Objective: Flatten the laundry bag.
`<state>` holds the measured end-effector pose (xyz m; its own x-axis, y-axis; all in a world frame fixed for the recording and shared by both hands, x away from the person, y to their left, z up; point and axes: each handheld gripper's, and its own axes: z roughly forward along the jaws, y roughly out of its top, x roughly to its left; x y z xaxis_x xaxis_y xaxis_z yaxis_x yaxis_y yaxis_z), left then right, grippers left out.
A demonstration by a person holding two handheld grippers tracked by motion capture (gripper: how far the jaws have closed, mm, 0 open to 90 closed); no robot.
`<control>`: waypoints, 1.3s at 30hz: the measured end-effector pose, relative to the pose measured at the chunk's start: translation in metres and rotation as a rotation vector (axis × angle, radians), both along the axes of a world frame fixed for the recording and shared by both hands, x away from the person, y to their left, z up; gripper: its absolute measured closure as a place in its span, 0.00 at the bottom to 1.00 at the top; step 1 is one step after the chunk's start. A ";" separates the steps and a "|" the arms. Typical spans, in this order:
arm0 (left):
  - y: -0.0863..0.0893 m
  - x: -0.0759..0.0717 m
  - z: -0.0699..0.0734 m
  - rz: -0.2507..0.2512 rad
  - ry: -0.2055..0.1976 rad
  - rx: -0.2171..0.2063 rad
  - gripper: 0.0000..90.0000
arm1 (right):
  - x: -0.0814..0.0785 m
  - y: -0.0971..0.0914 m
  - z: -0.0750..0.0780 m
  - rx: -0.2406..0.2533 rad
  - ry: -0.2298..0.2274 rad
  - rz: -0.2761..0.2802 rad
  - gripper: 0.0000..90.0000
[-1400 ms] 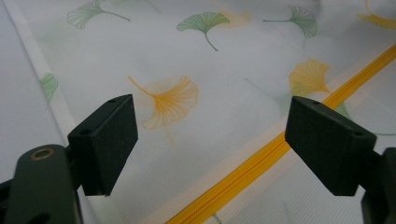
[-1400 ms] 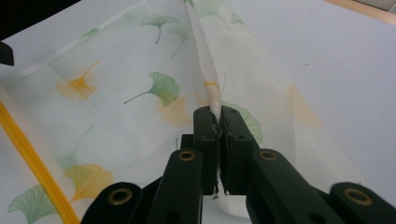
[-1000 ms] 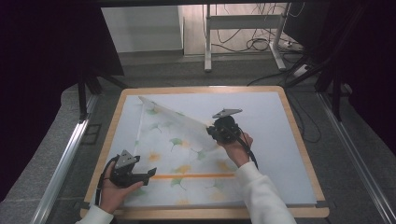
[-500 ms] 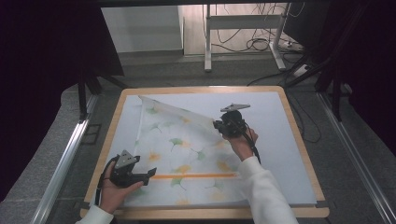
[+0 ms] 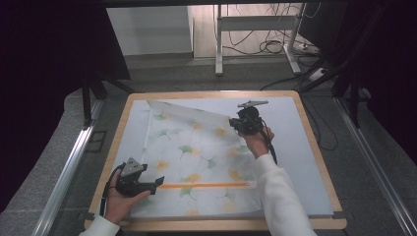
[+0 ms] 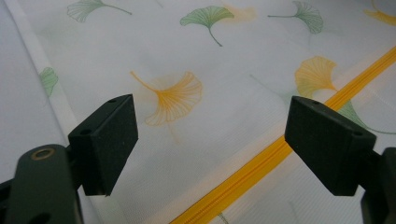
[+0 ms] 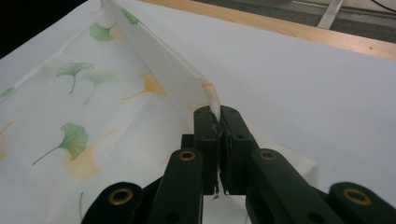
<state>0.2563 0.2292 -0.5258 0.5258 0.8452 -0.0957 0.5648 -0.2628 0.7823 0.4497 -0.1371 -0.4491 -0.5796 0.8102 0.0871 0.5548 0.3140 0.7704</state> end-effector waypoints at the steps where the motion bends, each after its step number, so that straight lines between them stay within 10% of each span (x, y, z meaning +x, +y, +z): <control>1: 0.000 0.000 0.000 -0.001 -0.001 -0.001 0.19 | 0.003 0.000 0.000 0.001 0.003 -0.005 0.95; 16: -0.001 -0.001 0.001 -0.007 -0.010 -0.015 0.20 | 0.044 0.003 -0.005 -0.053 -0.007 -0.101 0.92; 23: 0.000 0.000 0.002 -0.003 -0.014 -0.015 0.20 | 0.058 -0.007 -0.006 -0.093 -0.030 -0.174 0.73; 28: -0.001 0.000 0.002 -0.007 -0.016 -0.013 0.20 | 0.047 -0.014 -0.002 -0.075 -0.064 -0.203 0.60; 39: -0.002 -0.001 0.004 -0.007 -0.022 -0.014 0.20 | -0.002 -0.024 0.009 -0.023 -0.050 -0.051 0.56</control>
<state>0.2553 0.2272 -0.5219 0.5337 0.8402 -0.0958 0.5453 -0.2553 0.7984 0.4475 -0.1612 -0.4398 -0.5403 0.8405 0.0401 0.5315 0.3040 0.7906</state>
